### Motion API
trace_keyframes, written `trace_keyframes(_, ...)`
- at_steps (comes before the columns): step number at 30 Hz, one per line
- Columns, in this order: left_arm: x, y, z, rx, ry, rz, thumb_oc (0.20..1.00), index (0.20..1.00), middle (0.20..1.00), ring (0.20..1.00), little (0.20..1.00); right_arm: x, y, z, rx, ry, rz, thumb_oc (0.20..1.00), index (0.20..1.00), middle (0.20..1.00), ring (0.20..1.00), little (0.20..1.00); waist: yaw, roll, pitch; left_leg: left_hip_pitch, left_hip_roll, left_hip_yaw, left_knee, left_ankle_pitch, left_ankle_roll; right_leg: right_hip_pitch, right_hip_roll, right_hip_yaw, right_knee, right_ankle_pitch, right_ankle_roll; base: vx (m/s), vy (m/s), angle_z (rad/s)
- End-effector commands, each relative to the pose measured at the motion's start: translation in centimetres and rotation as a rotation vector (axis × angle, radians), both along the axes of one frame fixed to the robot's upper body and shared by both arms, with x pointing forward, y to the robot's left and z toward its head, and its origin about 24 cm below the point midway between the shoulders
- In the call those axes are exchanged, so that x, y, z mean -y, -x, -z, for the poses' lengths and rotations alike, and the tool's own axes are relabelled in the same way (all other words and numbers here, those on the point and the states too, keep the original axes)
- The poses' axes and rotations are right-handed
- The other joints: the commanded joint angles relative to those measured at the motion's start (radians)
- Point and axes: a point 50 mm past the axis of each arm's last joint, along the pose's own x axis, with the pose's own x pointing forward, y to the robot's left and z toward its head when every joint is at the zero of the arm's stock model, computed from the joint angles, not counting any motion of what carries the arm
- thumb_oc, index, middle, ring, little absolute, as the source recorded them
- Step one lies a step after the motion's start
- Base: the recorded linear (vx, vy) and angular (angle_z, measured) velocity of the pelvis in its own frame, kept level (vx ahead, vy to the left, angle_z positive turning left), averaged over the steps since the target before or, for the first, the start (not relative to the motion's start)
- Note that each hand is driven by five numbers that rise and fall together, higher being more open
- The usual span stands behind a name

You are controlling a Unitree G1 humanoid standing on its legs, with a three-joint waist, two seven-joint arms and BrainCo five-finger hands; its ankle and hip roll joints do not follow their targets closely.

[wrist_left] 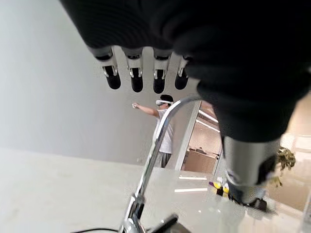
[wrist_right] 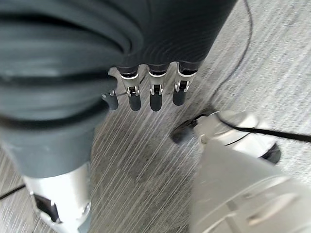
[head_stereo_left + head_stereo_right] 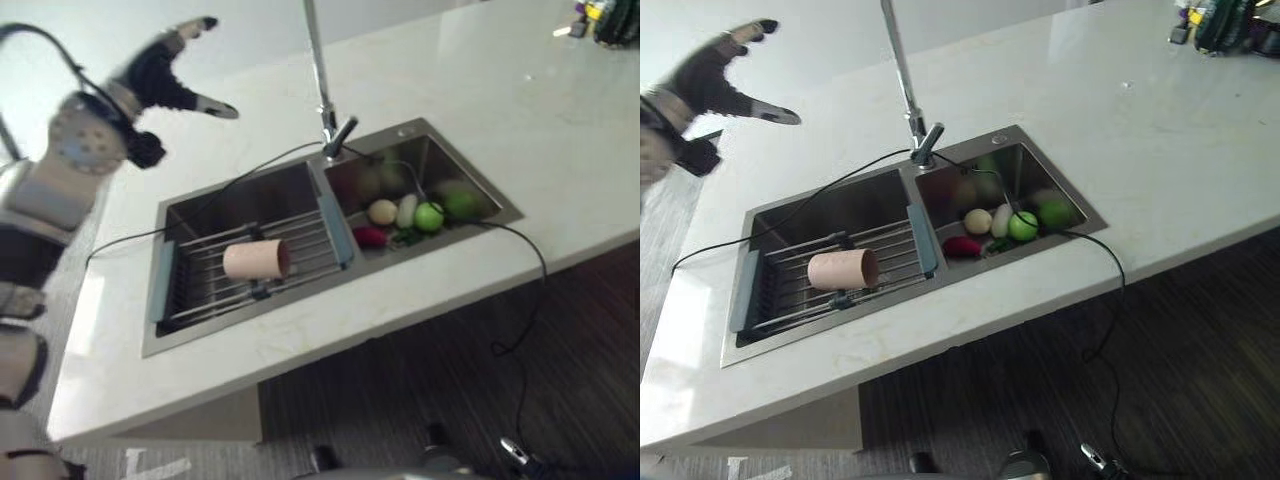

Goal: Place the dishes in the dishwasher.

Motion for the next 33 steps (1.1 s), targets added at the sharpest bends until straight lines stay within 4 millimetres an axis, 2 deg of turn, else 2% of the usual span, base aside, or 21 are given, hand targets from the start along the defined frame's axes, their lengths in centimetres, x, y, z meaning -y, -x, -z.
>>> trace_keyframes(1, -4.3, 1.1, -4.5, 0.136, -0.016, -0.193, 1.000, 1.000, 1.000, 1.000, 1.000, 0.3, -0.7, -0.3, 0.035, 0.006, -0.014, 1.000, 1.000, 1.000, 1.000, 1.000, 0.005, 0.000, 0.053, 0.072, 0.003, 0.026, 0.030, -0.110, 0.012, -0.016, -0.027, 0.009, 0.076, -0.093, 0.056, -0.01, 0.014, -0.24)
trace_keyframes(7, -4.3, -0.3, 0.2, -0.066, -0.179, -0.215, 1.000, 1.000, 1.000, 1.000, 1.000, 1.0, -0.6, -0.7, 0.051, 0.030, -0.015, 1.000, 1.000, 1.000, 1.000, 1.000, -0.020, 0.009, 0.068, 0.061, -0.002, 0.032, 0.044, -0.116, 0.013, -0.030, -0.034, 0.029, 0.075, -0.085, 0.061, 0.01, 0.031, -0.06)
trace_keyframes(13, -5.3, -0.7, 4.9, -0.229, -0.193, -0.244, 1.000, 1.000, 1.000, 1.000, 1.000, 1.8, -1.5, -1.3, 0.085, 0.060, -0.034, 1.000, 1.000, 1.000, 1.000, 1.000, -0.025, 0.025, 0.091, 0.034, -0.013, 0.023, 0.056, -0.116, 0.014, -0.055, -0.054, 0.030, 0.080, -0.075, 0.067, 0.00, 0.078, 0.01)
trace_keyframes(17, -6.3, -0.3, 7.6, -0.295, -0.183, -0.244, 1.000, 1.000, 1.000, 1.000, 1.000, 2.1, -2.1, -1.8, 0.109, 0.079, -0.048, 1.000, 1.000, 1.000, 1.000, 1.000, -0.014, 0.033, 0.113, 0.007, -0.024, 0.000, 0.071, -0.115, 0.018, -0.070, -0.064, 0.027, 0.090, -0.072, 0.067, -0.03, 0.099, 0.04)
trace_keyframes(21, -6.5, 0.1, 8.7, -0.319, -0.256, -0.248, 1.000, 1.000, 1.000, 1.000, 1.000, 2.1, -2.8, -2.0, 0.125, 0.078, -0.047, 1.000, 1.000, 1.000, 1.000, 1.000, 0.000, 0.028, 0.123, -0.010, -0.027, -0.019, 0.079, -0.114, 0.021, -0.079, -0.069, 0.019, 0.098, -0.069, 0.067, -0.02, 0.030, 0.11)
trace_keyframes(24, -7.1, 0.1, 9.4, -0.347, -0.260, -0.273, 1.000, 1.000, 1.000, 1.000, 1.000, 1.7, -3.9, -2.2, 0.162, 0.071, -0.077, 1.000, 1.000, 1.000, 1.000, 1.000, 0.008, 0.023, 0.131, -0.024, -0.029, -0.033, 0.085, -0.110, 0.024, -0.085, -0.069, 0.015, 0.107, -0.071, 0.063, 0.00, 0.022, 0.12)
trace_keyframes(33, -7.9, 0.4, 10.9, -0.369, -0.220, -0.296, 1.000, 1.000, 1.000, 1.000, 1.000, 1.5, -5.2, -2.5, 0.175, 0.075, -0.092, 1.000, 1.000, 1.000, 1.000, 1.000, 0.016, 0.021, 0.147, -0.044, -0.030, -0.046, 0.097, -0.106, 0.024, -0.099, -0.070, 0.016, 0.124, -0.075, 0.061, 0.00, 0.018, 0.01)
